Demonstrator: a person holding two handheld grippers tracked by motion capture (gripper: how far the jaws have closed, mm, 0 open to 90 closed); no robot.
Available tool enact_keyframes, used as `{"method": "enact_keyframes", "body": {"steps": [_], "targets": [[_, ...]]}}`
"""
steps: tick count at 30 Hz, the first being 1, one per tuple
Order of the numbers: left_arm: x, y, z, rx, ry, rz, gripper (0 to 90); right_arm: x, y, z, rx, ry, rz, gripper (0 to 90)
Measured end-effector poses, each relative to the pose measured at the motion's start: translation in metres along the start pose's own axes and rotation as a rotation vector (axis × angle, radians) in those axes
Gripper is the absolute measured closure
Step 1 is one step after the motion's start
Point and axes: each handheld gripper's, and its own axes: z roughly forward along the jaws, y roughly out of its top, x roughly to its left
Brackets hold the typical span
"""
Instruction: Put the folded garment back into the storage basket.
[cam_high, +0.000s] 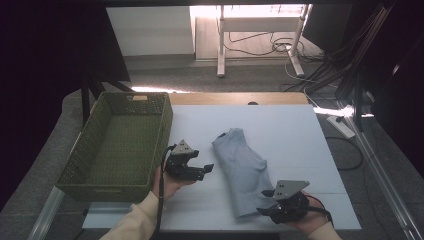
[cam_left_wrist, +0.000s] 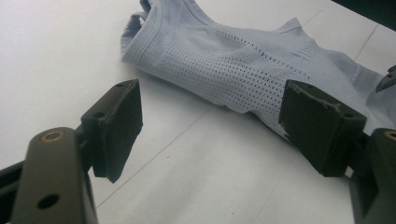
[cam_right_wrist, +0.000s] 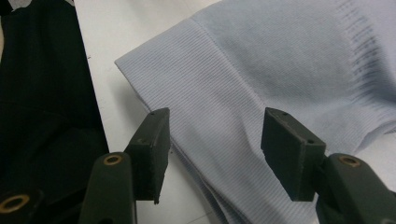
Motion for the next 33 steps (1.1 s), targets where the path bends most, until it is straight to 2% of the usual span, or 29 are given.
{"method": "enact_keyframes", "body": {"steps": [7,12,16,20,23,27,33], "targets": [[0.001,0.000,0.001,-0.001,0.006,-0.005,22.2,0.000,0.000,0.006,0.033,0.018,-0.017,39.8],[0.001,0.000,0.001,-0.004,0.012,-0.010,22.2,0.008,0.004,0.013,0.059,0.048,-0.079,36.5],[0.000,0.000,0.001,-0.002,0.010,-0.006,22.2,0.011,0.005,0.021,0.117,0.046,-0.120,32.5],[0.000,-0.001,0.001,-0.001,0.009,-0.007,22.2,0.011,0.004,0.028,0.152,0.033,-0.133,27.5],[0.000,-0.001,0.001,0.001,0.010,-0.008,22.2,0.012,0.005,0.034,0.196,0.012,-0.180,27.2],[0.000,-0.001,0.001,0.001,0.010,-0.007,22.2,0.008,0.008,0.038,0.199,0.029,-0.174,28.6],[0.000,-0.002,0.001,0.001,0.006,-0.012,22.2,0.004,0.010,0.037,0.204,0.020,-0.195,42.5]]}}
